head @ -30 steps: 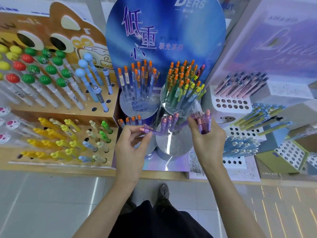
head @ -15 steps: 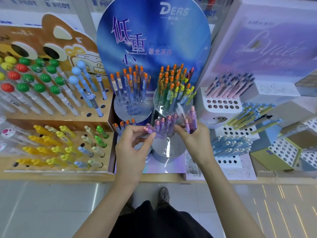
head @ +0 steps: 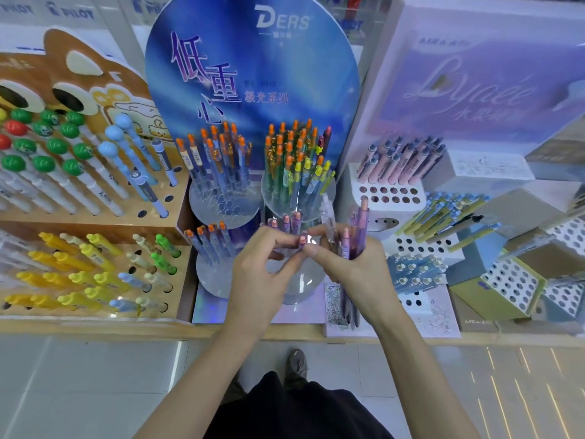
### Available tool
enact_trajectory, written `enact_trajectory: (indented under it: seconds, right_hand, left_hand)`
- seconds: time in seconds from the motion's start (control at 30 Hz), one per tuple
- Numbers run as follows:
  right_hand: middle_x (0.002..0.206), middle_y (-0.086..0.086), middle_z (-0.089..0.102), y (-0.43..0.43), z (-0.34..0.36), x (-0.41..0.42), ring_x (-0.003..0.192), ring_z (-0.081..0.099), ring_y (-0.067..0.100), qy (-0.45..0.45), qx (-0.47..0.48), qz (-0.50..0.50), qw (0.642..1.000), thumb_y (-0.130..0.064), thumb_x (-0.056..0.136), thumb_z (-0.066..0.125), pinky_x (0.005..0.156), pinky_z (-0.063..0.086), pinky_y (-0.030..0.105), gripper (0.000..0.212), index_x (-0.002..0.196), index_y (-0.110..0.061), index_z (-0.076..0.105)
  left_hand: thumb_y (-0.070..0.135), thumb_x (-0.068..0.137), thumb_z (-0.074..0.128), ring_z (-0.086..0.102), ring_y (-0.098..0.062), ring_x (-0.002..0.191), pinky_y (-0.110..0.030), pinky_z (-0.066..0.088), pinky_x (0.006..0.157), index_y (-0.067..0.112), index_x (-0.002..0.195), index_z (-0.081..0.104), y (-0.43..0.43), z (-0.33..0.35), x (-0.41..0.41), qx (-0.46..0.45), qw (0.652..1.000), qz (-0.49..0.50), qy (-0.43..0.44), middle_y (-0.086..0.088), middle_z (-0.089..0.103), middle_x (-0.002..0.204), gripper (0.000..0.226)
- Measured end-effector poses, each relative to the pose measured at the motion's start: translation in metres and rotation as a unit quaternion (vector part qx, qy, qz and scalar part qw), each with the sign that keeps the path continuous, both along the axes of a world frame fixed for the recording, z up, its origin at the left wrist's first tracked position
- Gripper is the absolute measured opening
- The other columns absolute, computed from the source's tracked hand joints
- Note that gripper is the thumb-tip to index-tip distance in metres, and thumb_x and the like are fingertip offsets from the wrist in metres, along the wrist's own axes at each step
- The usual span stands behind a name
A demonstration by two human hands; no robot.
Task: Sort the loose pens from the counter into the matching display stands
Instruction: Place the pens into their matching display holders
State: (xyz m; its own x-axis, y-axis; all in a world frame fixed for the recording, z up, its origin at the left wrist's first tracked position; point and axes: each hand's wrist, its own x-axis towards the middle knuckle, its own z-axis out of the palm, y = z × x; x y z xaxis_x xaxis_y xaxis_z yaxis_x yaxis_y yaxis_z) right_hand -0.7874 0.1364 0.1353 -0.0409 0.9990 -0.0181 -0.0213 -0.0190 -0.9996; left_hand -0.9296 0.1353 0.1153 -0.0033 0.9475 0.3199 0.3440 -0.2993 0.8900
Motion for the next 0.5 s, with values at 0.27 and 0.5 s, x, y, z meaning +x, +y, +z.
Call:
enact_trajectory:
  seconds: [0.27,0.5]
  right_hand:
    - [0.065,-0.016,0.057,0.002,-0.009,0.003,0.061,0.053,-0.001,-0.121,0.103,-0.034,0.987,-0.024,0.083,0.069,0.060,0.042,0.013,0.015,0.073,-0.031,0.061]
    - [0.045,-0.012,0.035,0.022,-0.019,0.012,0.046,0.029,0.006,-0.172,0.080,-0.136,0.973,-0.018,0.087,0.063,0.048,0.025,0.019,0.045,0.054,-0.030,0.035]
  left_hand:
    - [0.010,0.081,0.070,0.058,-0.012,0.078,-0.027,0.049,0.072,0.006,0.086,0.063,0.005,-0.001,0.007,0.000,0.999,-0.013,0.036,-0.001,0.061,0.084,0.009]
    - [0.010,0.080,0.074,0.043,-0.001,0.112,-0.006,0.031,0.097,0.007,0.124,0.056,0.005,-0.023,-0.024,-0.017,0.993,0.073,0.093,-0.003,0.046,0.121,0.047]
